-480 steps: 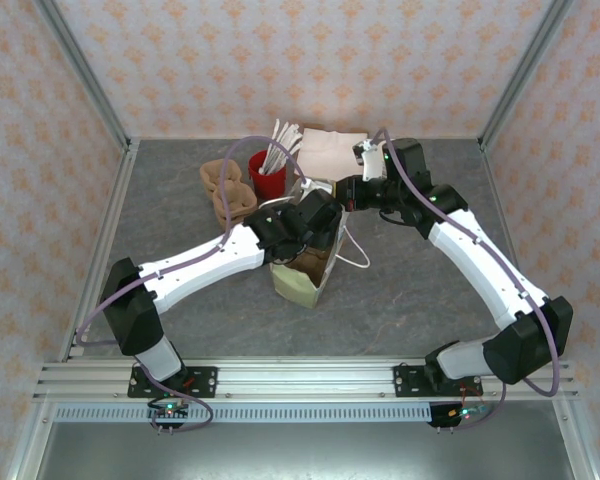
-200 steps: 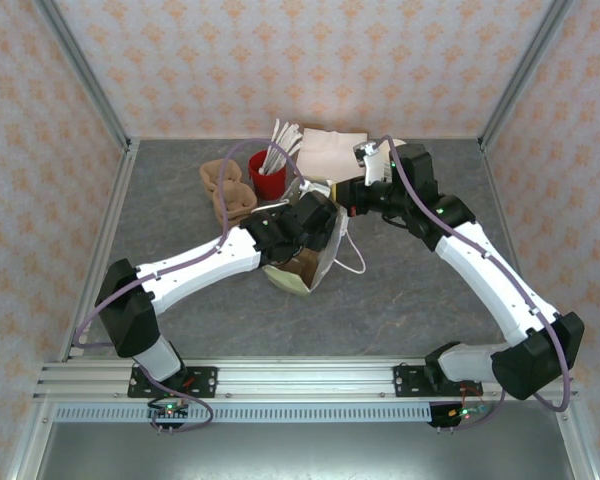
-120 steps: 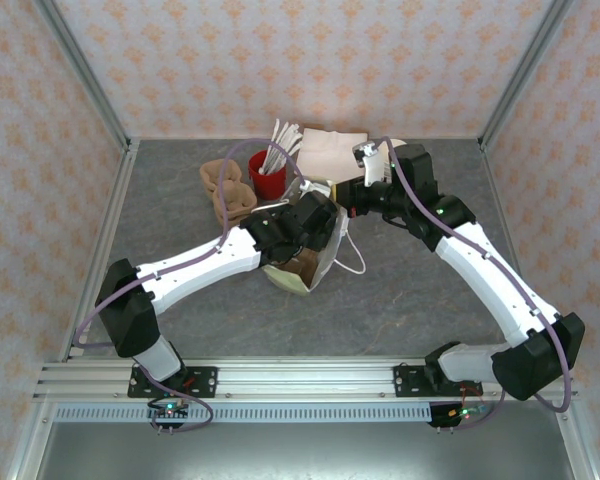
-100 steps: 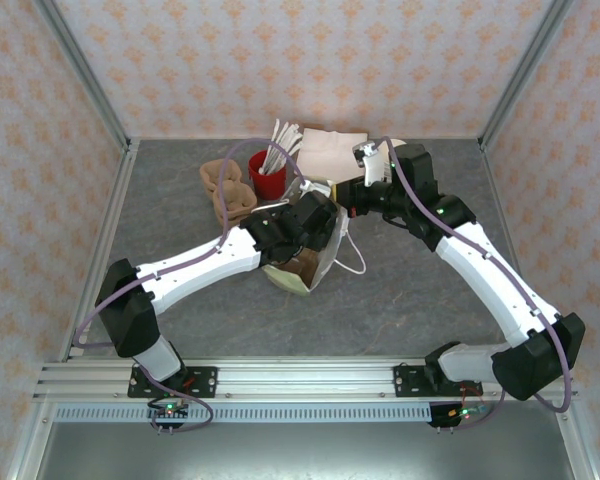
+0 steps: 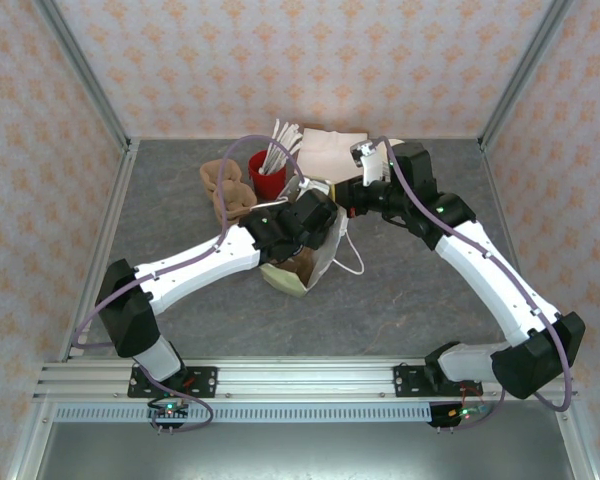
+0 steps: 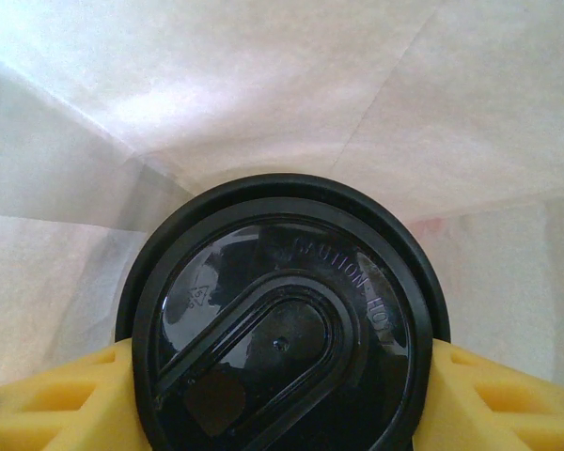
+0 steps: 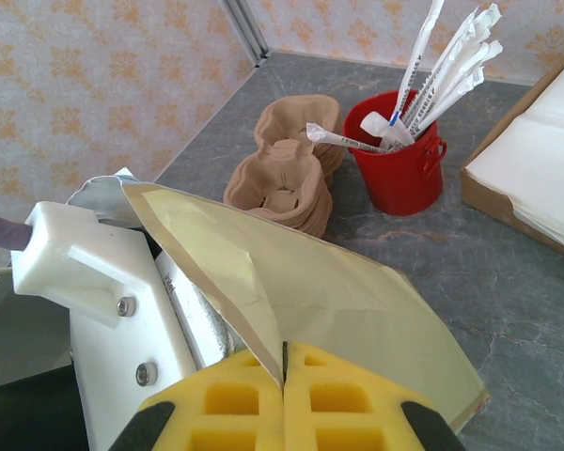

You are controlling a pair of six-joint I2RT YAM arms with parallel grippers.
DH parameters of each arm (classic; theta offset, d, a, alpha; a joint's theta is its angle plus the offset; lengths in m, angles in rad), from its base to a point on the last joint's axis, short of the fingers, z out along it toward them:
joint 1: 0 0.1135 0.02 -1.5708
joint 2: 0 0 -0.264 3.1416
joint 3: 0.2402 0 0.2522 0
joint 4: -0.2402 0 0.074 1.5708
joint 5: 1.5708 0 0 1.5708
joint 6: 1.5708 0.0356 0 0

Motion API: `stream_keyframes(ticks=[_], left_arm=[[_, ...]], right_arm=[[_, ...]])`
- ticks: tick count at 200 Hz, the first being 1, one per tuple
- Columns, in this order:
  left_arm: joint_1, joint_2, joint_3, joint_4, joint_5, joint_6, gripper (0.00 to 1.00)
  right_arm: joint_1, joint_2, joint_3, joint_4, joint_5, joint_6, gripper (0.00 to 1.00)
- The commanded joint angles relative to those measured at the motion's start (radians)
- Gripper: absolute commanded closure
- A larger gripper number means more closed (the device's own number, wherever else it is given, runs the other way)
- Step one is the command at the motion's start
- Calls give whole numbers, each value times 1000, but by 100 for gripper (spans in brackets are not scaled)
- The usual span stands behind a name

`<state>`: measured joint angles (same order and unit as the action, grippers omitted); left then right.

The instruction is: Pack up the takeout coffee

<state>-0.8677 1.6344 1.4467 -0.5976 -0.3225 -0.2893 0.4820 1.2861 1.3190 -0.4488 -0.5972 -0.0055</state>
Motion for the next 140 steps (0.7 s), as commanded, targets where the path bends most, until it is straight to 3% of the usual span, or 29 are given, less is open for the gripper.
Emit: stream_keyframes(ticks=[1,140], left_arm=[[8,18,34,-46,-50,-6,38],[9,71,0,-76,1,-7,38]], right_arm=[[4,1,38,-15,13,-21,100],[6,18,36,4,2,-7,100]])
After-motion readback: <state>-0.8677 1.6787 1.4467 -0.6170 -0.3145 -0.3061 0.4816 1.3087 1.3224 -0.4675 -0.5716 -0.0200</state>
